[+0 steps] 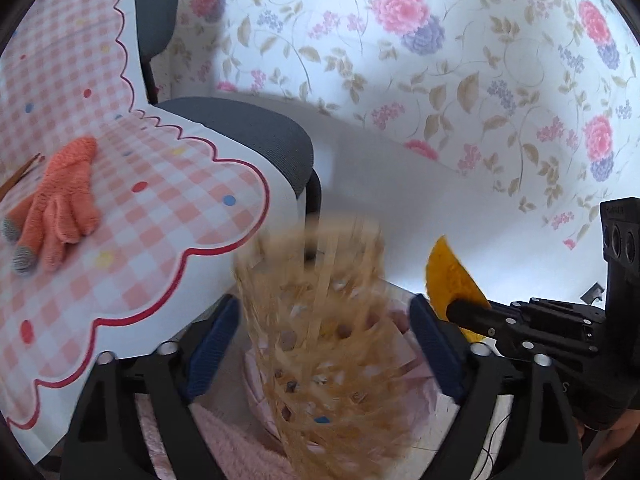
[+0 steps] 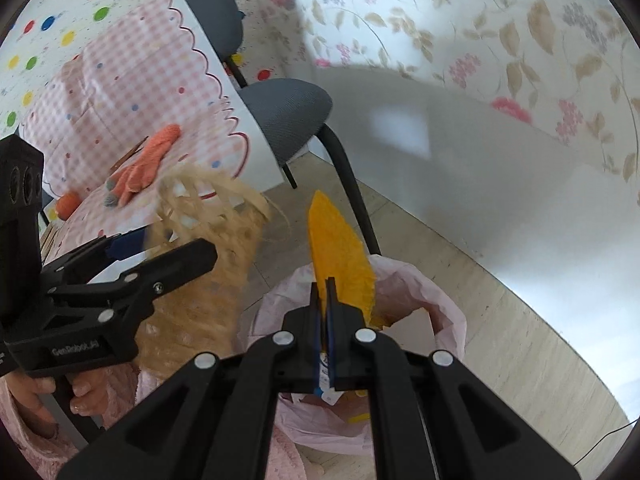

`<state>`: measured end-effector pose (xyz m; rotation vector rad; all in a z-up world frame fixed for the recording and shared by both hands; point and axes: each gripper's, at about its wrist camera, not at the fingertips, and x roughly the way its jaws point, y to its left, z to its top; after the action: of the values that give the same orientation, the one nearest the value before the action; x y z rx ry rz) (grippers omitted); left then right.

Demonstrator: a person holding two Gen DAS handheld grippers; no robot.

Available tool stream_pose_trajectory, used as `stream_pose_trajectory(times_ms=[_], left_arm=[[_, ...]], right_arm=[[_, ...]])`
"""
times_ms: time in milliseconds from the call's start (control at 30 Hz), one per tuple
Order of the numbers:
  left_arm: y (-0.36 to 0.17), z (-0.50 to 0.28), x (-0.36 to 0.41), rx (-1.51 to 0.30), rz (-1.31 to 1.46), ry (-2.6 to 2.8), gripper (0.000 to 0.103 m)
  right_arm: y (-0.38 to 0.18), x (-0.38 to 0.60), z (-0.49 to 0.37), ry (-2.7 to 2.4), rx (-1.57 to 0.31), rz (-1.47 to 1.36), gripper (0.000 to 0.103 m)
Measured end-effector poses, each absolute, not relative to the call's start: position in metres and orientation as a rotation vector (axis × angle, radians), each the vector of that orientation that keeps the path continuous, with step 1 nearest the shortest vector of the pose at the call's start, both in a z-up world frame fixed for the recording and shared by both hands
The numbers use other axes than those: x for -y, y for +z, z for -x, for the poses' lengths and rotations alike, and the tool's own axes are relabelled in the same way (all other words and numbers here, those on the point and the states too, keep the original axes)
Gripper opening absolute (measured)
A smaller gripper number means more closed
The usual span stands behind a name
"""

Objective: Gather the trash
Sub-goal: 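Carry both items over the pink bin and open both grippers, then move both tools back over the seat toward the glove and sheath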

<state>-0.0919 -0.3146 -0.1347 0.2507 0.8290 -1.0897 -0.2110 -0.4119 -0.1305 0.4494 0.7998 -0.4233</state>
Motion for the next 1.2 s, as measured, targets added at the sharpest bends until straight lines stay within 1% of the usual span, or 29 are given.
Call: stream_pose_trajectory(times_ms=[67,100,133,300,467,633,933,1200], left_arm=[[-0.135,0.093,0.317,-0.828,-0.261,-1.090,0.088],[-0.135,0.093,0.316,-0.825,-0.267,-1.087,0.088],[-0.134,0.093,0.314,-0.821,-0.273,-1.077,0.088],[-0.117,0.085,0.293,-0.786,-0.253,-1.016,0.088],[-0.092,0.072,0.258,-0.730,-0.220,-0.926,0.088],[-0.073,0.059,0.217,-0.701,-0.190,-0.830,0.088],[-0.058,0.020,0.129,-0.693,-0.114,-0.651,0.089],[-0.060,-0.017,0.077,-0.710,-0.072,-0.512,0.089]], right_arm=[[-0.132,0.416,0.212,-0.433,-0.805,-0.461,0.014],[-0.132,0.417,0.213,-0.435,-0.805,-0.465,0.027],[-0.130,0.417,0.214,-0.438,-0.799,-0.465,0.037],[-0.115,0.415,0.218,-0.462,-0.756,-0.441,0.037],[-0.071,0.411,0.219,-0.478,-0.642,-0.391,0.037],[-0.047,0.394,0.199,-0.413,-0.591,-0.353,0.037],[-0.036,0.336,0.121,-0.214,-0.620,-0.242,0.037],[-0.039,0.296,0.057,-0.088,-0.647,-0.177,0.039]])
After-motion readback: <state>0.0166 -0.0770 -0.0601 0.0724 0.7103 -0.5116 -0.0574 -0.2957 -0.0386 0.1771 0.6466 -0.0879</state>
